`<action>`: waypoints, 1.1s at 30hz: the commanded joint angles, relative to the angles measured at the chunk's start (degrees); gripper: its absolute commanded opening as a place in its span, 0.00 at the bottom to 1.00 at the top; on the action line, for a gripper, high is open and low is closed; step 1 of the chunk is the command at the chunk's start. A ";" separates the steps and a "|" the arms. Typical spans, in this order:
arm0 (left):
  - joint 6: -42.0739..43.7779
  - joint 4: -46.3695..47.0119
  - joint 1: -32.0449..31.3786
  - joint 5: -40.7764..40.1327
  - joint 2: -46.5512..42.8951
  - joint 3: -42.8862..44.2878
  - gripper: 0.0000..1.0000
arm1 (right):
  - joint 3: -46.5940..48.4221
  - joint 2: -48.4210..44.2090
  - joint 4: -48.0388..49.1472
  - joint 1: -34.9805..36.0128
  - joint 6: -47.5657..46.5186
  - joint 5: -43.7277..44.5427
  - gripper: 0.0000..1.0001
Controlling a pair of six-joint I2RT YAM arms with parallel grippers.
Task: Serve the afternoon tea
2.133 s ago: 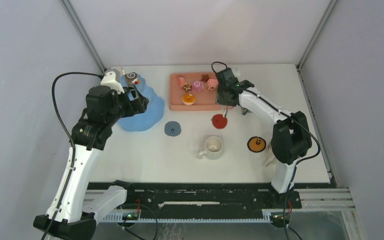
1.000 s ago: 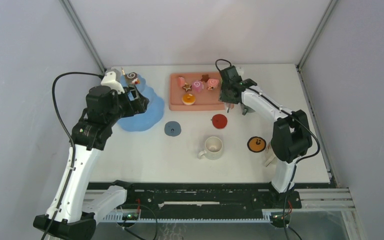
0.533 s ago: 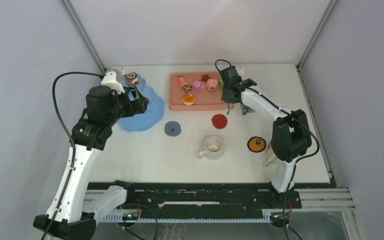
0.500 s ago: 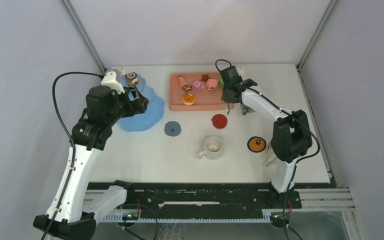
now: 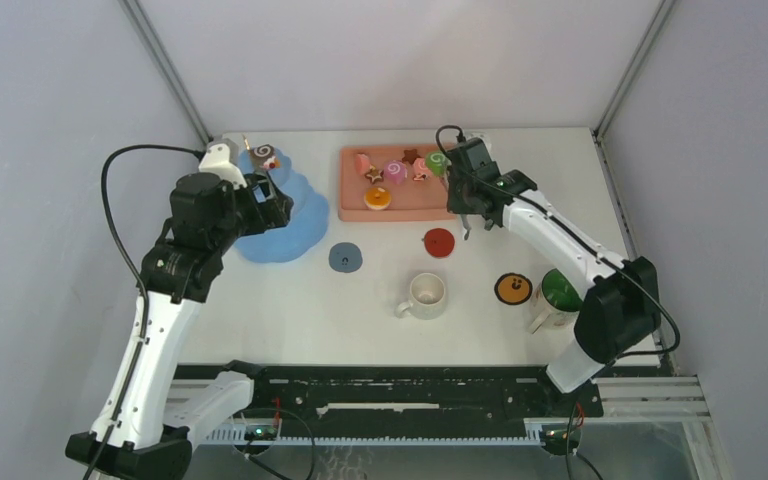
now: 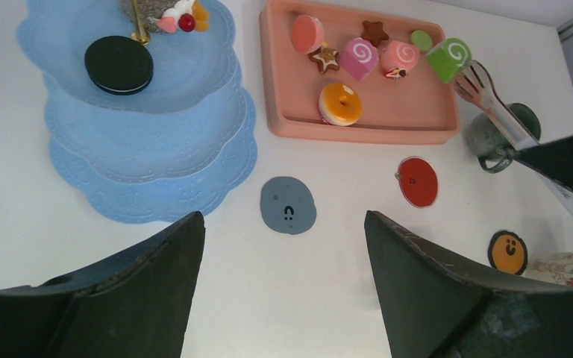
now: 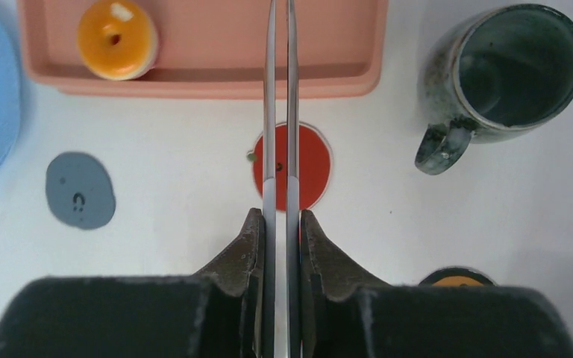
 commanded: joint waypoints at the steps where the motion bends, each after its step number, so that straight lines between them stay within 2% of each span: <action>1: 1.28 -0.54 -0.38 -4.59 -1.13 4.77 0.83 | 1.19 -5.49 0.11 1.94 -4.65 -1.93 0.00; 10: -0.45 -3.97 1.57 -13.33 -2.84 8.07 0.84 | 8.48 -7.41 -1.16 9.64 -8.49 -5.20 0.00; 16: -1.74 -5.36 8.96 -8.93 -4.02 9.20 0.84 | 13.08 -5.59 1.07 15.69 -8.42 -7.57 0.00; 25: -1.15 -5.56 9.70 -9.46 -5.11 8.58 0.84 | 20.68 2.74 0.29 22.65 -9.08 -8.83 0.00; 33: -0.99 -5.05 10.10 -8.98 -5.32 8.22 0.84 | 22.72 8.11 0.06 23.39 -8.77 -8.94 0.00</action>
